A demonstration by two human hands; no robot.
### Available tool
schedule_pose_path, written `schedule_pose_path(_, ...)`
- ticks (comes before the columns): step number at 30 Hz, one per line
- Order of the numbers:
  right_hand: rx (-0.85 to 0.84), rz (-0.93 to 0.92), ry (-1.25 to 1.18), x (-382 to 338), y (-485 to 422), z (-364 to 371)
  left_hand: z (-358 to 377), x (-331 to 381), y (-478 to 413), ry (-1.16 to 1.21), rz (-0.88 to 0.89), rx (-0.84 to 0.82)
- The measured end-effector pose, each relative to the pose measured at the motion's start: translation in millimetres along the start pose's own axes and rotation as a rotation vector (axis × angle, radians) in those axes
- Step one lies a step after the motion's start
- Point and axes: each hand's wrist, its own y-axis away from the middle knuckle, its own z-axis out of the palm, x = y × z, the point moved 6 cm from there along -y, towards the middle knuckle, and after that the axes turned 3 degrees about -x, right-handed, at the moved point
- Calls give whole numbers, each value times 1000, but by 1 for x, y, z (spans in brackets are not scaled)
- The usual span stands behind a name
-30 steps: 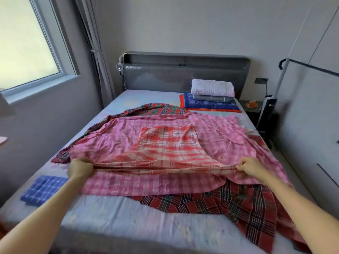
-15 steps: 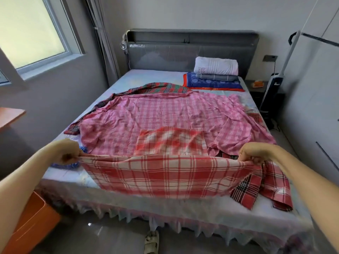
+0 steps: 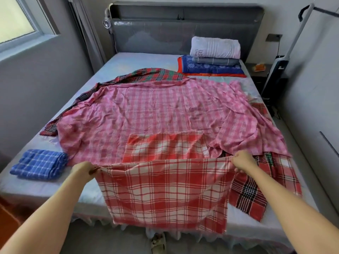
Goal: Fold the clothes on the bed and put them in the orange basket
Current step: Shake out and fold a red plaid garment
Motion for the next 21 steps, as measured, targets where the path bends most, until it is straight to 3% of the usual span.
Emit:
schedule_pose_path(5,65,71,92,-22,-80,28,49,29,-81,12,-48,-67)
schedule_pose_path(11,45,100,268,-34,-184,79,125,58,-183,217,-177,-290)
schedule_pose_path(13,-4,126,332,-33,-219,99,142,66,-202,351,-236,-251)
schedule_pose_path(15,-38,135,371,-35,-249,116,156,69,-228,309,-269,-226)
schedule_pose_path(18,23,58,363,-56,-286,127,162,94,-270,-55,32,-24)
schedule_pose_path(21,130,-92,314,-82,-325,138,175,138,-296,-202,428,181)
